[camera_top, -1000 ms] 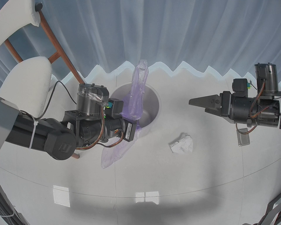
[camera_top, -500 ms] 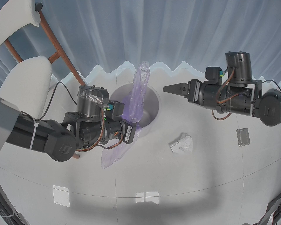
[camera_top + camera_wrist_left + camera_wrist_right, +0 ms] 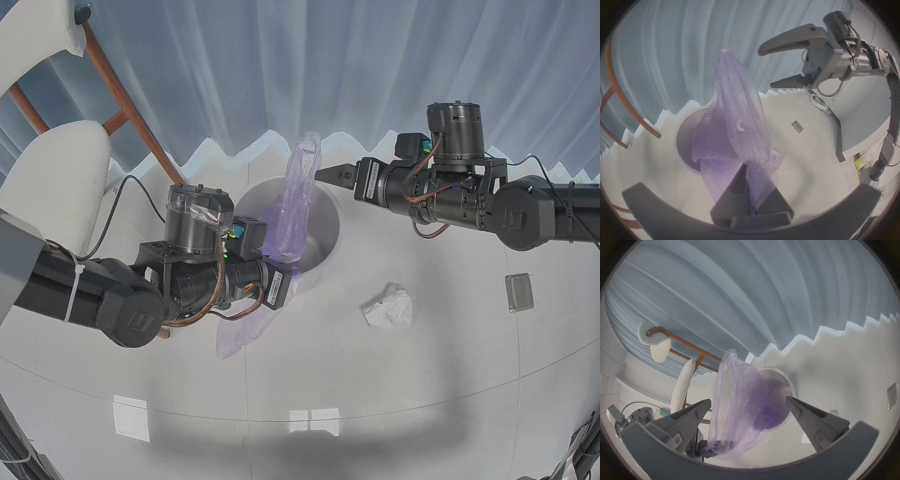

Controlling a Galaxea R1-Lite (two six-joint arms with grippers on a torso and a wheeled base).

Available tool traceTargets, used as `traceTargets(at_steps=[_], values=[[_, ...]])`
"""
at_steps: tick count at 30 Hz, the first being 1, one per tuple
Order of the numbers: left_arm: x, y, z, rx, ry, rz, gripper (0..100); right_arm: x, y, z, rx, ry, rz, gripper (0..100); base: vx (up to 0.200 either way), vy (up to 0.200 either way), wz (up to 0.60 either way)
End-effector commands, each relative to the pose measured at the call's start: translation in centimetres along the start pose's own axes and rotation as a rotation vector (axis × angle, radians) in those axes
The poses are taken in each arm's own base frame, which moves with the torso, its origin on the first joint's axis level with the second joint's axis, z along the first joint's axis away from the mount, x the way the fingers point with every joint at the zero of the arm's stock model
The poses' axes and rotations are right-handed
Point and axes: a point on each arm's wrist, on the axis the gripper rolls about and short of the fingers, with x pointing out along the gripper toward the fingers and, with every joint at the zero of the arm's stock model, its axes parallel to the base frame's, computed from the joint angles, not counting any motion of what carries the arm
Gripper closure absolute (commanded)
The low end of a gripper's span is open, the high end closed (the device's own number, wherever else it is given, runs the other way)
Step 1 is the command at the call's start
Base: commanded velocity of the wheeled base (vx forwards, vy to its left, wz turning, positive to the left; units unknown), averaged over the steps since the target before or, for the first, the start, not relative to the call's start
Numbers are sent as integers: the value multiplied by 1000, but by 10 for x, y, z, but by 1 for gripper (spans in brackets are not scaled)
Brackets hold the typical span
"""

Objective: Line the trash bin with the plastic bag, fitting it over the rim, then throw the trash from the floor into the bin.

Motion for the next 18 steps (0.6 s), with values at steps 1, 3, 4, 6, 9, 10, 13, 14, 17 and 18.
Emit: traceTargets(at_steps=[1, 3, 4, 6, 9, 10, 13, 14, 17, 18], values=[[-1, -2, -1, 2, 4, -7, 100, 19, -1, -3, 0, 0, -4, 0, 0, 0, 0], [-1, -4, -1, 2, 4, -10, 100, 23, -2, -3, 0, -4, -13, 0, 0, 0, 0], [-1, -4, -1, 4, 2, -10, 100, 26, -3, -4, 0, -6, -17, 0, 0, 0, 0], [-1, -4, -1, 4, 2, -11, 100, 29, -3, -3, -2, -10, -17, 0, 0, 0, 0], [-2, -4, -1, 4, 2, -13, 100, 35, -2, -1, -1, -22, -12, 0, 0, 0, 0], [-2, -4, -1, 4, 2, -13, 100, 36, -3, -1, -1, -22, -13, 0, 0, 0, 0], [-2, -5, -3, 4, 8, -13, 100, 42, -4, 0, 0, -34, -25, 0, 0, 0, 0], [-4, -5, -3, 4, 7, -13, 100, 43, -4, -1, 0, -35, -26, 0, 0, 0, 0], [-7, -5, -3, 9, 2, -13, 100, 45, -5, -2, 2, -34, -28, 0, 0, 0, 0], [-7, -5, -4, 10, 8, -12, 100, 45, -6, -1, 3, -34, -33, 0, 0, 0, 0]])
